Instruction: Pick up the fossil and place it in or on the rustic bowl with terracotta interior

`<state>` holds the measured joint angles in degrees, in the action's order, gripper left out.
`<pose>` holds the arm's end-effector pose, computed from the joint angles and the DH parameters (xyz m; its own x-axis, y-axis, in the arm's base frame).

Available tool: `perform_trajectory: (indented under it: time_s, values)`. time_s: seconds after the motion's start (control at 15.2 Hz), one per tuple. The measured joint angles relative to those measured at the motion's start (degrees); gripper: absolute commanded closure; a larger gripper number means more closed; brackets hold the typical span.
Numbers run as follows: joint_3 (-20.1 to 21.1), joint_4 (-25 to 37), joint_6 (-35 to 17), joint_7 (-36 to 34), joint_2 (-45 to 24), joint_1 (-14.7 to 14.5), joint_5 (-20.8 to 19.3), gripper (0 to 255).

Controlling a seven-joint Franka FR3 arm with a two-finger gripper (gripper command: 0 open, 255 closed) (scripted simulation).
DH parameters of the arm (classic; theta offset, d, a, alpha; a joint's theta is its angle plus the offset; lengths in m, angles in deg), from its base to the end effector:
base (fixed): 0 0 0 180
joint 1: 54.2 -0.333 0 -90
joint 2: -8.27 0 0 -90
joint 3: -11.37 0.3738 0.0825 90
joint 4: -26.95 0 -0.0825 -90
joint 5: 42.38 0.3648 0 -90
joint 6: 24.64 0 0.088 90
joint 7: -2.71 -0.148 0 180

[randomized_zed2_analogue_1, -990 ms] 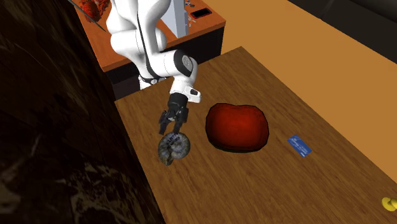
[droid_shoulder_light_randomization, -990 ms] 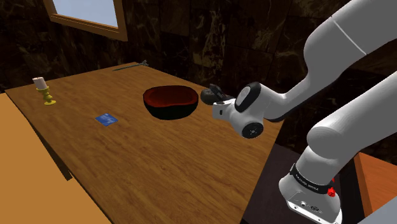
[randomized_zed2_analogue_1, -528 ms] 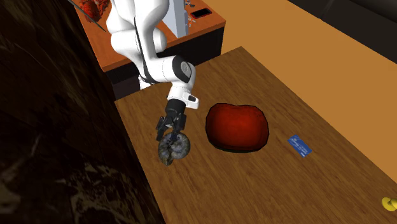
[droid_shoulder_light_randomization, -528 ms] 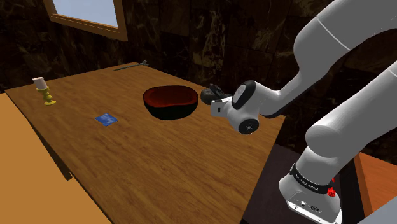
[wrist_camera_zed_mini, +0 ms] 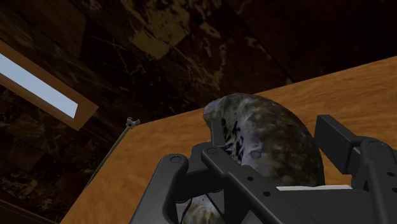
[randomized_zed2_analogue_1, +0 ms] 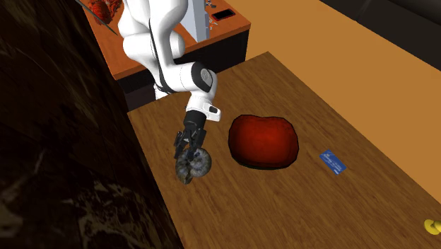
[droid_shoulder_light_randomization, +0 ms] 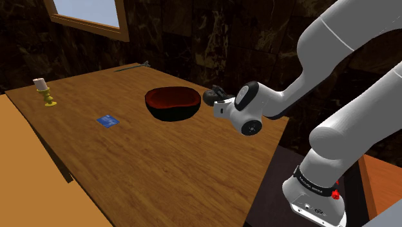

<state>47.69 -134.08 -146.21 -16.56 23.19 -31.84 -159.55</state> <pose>0.3775 0.0153 0.3451 0.3522 0.5781 -0.7361 0.5387 0.5179 0.6645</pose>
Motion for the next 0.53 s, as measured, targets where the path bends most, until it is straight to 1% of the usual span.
perform_trajectory:
  time_s: [0.53]
  values:
    - [-0.2, 0.0, -0.5, 0.3, 0.6, -0.1, 0.2, 255]
